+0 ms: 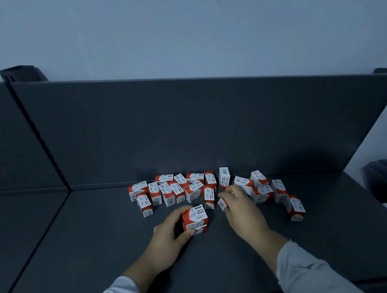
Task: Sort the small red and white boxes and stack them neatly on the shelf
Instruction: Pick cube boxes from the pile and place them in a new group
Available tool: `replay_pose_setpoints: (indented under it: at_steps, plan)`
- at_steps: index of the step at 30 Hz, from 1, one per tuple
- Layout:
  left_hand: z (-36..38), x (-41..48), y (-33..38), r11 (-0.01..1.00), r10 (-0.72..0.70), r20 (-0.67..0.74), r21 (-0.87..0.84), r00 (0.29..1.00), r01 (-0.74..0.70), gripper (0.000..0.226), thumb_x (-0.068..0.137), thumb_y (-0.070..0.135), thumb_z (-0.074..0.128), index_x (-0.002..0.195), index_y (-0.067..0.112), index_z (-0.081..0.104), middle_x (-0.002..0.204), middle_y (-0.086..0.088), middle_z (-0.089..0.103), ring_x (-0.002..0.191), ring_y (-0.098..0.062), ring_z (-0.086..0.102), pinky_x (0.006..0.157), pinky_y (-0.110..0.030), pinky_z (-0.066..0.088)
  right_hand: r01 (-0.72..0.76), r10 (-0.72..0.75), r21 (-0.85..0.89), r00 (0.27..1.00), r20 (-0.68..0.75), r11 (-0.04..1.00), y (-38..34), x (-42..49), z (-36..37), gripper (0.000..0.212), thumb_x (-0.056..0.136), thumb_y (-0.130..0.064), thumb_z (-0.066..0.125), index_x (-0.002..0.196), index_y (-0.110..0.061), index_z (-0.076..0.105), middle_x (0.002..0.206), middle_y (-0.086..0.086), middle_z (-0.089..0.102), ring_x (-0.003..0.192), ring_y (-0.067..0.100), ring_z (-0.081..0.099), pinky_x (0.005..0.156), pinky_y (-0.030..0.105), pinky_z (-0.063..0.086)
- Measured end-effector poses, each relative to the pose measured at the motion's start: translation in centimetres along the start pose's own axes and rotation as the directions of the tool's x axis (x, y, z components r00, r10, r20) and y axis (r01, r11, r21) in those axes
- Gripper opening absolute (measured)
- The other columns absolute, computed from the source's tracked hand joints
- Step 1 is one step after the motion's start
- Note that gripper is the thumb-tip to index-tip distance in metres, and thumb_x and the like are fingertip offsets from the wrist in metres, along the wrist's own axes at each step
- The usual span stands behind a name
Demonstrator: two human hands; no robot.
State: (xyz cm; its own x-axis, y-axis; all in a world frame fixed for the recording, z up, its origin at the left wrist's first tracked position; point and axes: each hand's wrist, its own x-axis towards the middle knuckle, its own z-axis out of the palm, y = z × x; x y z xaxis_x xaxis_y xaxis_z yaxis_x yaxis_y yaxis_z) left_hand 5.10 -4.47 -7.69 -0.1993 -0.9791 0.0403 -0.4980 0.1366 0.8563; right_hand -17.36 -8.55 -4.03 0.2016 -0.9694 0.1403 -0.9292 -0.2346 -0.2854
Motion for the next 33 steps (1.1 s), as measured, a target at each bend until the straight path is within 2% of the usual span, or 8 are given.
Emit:
replay_pose_setpoints:
  at_steps: [7, 13, 16, 19, 22, 26, 29, 33]
  plan:
    - [-0.1, 0.1, -0.1, 1.0, -0.007, 0.011, -0.005, 1.0, 0.007, 0.05, 0.091, 0.037, 0.065, 0.13, 0.055, 0.041, 0.124, 0.033, 0.056, 0.124, -0.005, 0.05, 0.113, -0.046, 0.033, 0.028, -0.028, 0.013, 1.0, 0.013, 1.0, -0.5, -3.3, 0.5, 0.044, 0.092, -0.045, 0.061, 0.13, -0.024, 0.053, 0.125, -0.006, 0.043, 0.109, 0.011, 0.053, 0.087, 0.022, 0.047]
    - [0.1, -0.1, -0.1, 1.0, 0.024, -0.005, -0.018, 1.0, -0.024, 0.05, 0.091, 0.035, 0.065, 0.131, 0.054, 0.041, 0.126, 0.033, 0.056, 0.122, 0.001, 0.051, 0.112, -0.045, 0.035, -0.006, 0.025, 0.179, 0.994, -0.104, 0.984, -1.5, -1.2, -0.7, 0.028, 0.095, -0.029, 0.057, 0.12, -0.018, 0.061, 0.116, -0.005, 0.054, 0.101, 0.012, 0.057, 0.081, 0.027, 0.05]
    - [0.1, -0.2, -0.1, 0.999, 0.033, -0.005, -0.018, 0.999, -0.033, 0.049, 0.092, 0.033, 0.065, 0.13, 0.053, 0.042, 0.125, 0.034, 0.055, 0.121, 0.005, 0.051, 0.112, -0.045, 0.035, -0.117, 0.137, 0.146, 0.982, -0.133, 0.982, -2.8, 1.3, -0.6, 0.041, 0.093, -0.041, 0.058, 0.127, -0.019, 0.055, 0.12, -0.001, 0.058, 0.111, 0.018, 0.056, 0.09, 0.035, 0.049]
    - [0.1, -0.1, -0.1, 0.998, 0.048, 0.004, -0.032, 0.999, -0.048, 0.049, 0.092, 0.03, 0.065, 0.131, 0.051, 0.042, 0.125, 0.034, 0.055, 0.12, 0.008, 0.051, 0.112, -0.045, 0.035, -0.258, 0.257, 0.014, 0.966, 0.021, 0.966, -3.9, 3.0, 0.4, 0.059, 0.09, -0.059, 0.053, 0.134, -0.021, 0.043, 0.137, 0.001, 0.052, 0.126, 0.028, 0.049, 0.102, 0.047, 0.04]
    - [0.0, 0.0, -0.2, 0.998, 0.058, 0.002, -0.027, 0.998, -0.058, 0.05, 0.092, 0.029, 0.065, 0.131, 0.051, 0.043, 0.126, 0.035, 0.054, 0.12, 0.009, 0.05, 0.112, -0.044, 0.035, -0.332, 0.329, 0.077, 0.943, 0.045, 0.94, -4.3, 3.4, 1.3, 0.049, 0.093, -0.049, 0.055, 0.131, -0.022, 0.04, 0.132, 0.001, 0.058, 0.119, 0.027, 0.055, 0.1, 0.046, 0.034]
    - [0.0, 0.0, -0.5, 0.998, 0.06, -0.015, -0.009, 0.998, -0.06, 0.051, 0.092, 0.032, 0.064, 0.132, 0.054, 0.04, 0.128, 0.037, 0.051, 0.122, 0.01, 0.048, 0.112, -0.043, 0.035, -0.335, 0.351, 0.359, 0.936, 0.022, 0.871, -3.3, 2.7, 1.0, 0.025, 0.093, -0.027, 0.057, 0.117, -0.023, 0.047, 0.095, -0.006, 0.067, 0.092, 0.018, 0.064, 0.097, 0.042, 0.042]
    - [0.0, 0.0, -0.4, 0.998, 0.06, -0.029, 0.023, 0.998, -0.06, 0.051, 0.092, 0.034, 0.063, 0.131, 0.057, 0.038, 0.128, 0.039, 0.049, 0.122, 0.012, 0.045, 0.113, -0.043, 0.034, -0.314, 0.374, 0.585, 0.927, 0.02, 0.748, -2.1, 2.1, -1.1, 0.01, 0.096, -0.016, 0.049, 0.104, -0.021, 0.052, 0.099, -0.003, 0.063, 0.082, 0.005, 0.057, 0.072, 0.025, 0.048]
    - [0.0, 0.1, -0.2, 0.997, 0.063, -0.031, 0.05, 0.998, -0.061, 0.052, 0.093, 0.038, 0.061, 0.129, 0.064, 0.033, 0.131, 0.037, 0.048, 0.126, 0.008, 0.044, 0.113, -0.044, 0.033, -0.333, 0.388, 0.716, 0.917, 0.094, 0.613, 0.1, 0.8, -2.8, 0.02, 0.097, -0.01, 0.043, 0.101, -0.015, 0.062, 0.096, -0.008, 0.061, 0.086, 0.003, 0.057, 0.066, 0.019, 0.043]
